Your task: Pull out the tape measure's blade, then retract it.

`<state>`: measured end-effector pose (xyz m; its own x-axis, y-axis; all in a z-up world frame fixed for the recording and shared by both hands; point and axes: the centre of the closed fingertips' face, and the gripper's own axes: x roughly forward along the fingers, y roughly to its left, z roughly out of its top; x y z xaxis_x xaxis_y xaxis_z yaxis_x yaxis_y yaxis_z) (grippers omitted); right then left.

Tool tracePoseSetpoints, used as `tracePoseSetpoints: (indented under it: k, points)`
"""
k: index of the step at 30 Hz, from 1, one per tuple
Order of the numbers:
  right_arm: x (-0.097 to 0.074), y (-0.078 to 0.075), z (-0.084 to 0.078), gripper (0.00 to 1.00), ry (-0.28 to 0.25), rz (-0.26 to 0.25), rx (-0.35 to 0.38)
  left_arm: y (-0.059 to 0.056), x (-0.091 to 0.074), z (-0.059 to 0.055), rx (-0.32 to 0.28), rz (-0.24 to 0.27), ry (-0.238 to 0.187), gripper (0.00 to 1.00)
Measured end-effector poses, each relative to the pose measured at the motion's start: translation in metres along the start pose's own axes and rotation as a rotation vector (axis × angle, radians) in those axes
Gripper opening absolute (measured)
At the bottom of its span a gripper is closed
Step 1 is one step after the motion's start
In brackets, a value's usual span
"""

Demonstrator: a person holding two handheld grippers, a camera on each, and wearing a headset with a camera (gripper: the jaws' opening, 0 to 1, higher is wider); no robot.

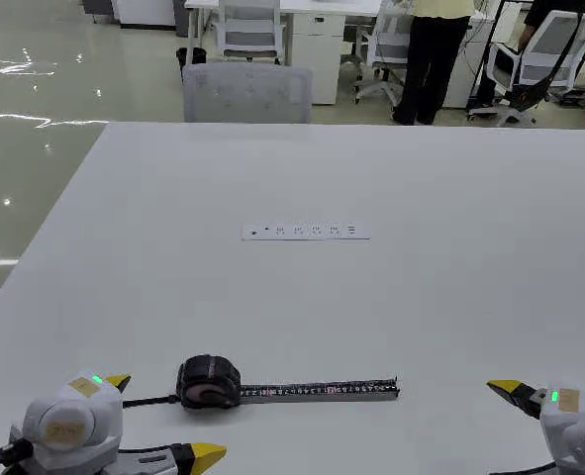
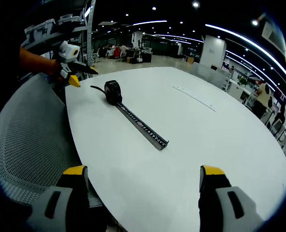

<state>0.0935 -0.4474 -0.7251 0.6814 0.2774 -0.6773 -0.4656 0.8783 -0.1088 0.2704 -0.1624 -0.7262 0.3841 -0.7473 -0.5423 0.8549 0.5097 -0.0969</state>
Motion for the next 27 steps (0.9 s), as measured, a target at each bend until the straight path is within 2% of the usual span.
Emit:
tracePoseSetpoints:
  k: [1,2,3,4,5,12,17,19,21,23,25,27]
  points:
    - [0.002,-0.002,0.000,0.97,0.011,0.007,-0.007,0.001,0.002,-0.003,-0.020,0.017,0.012,1.00]
    - [0.003,-0.003,-0.001,0.97,0.028,0.014,-0.021,0.007,0.004,-0.006,-0.032,0.062,0.033,1.00]
    - [0.005,-0.004,0.001,0.96,0.041,0.030,-0.038,0.007,0.008,-0.013,-0.061,0.073,0.073,1.00]
    - [0.007,-0.003,0.003,0.96,0.042,0.048,-0.045,0.006,0.011,-0.014,-0.081,0.072,0.076,1.00]
    - [0.009,-0.002,0.006,0.96,0.043,0.073,-0.057,0.006,0.015,-0.014,-0.088,0.080,0.071,1.00]
    - [0.030,-0.018,0.017,0.94,0.083,0.131,-0.120,0.009,0.033,-0.007,-0.069,0.128,0.043,1.00]
    - [0.049,-0.030,0.024,0.91,0.104,0.171,-0.164,0.016,0.042,-0.001,-0.098,0.198,0.012,1.00]
    - [0.057,-0.034,0.027,0.89,0.118,0.189,-0.190,0.014,0.047,-0.002,-0.106,0.188,-0.012,1.00]
    - [0.065,-0.036,0.029,0.85,0.128,0.221,-0.218,0.015,0.051,-0.009,-0.121,0.192,0.002,1.00]
    - [0.072,-0.040,0.032,0.83,0.136,0.232,-0.257,0.018,0.051,-0.011,-0.138,0.209,0.001,1.00]
    - [0.077,-0.043,0.033,0.81,0.163,0.246,-0.287,0.022,0.052,-0.008,-0.169,0.217,-0.019,1.00]
    - [0.082,-0.045,0.031,0.78,0.182,0.264,-0.313,0.025,0.053,-0.007,-0.164,0.231,-0.028,1.00]
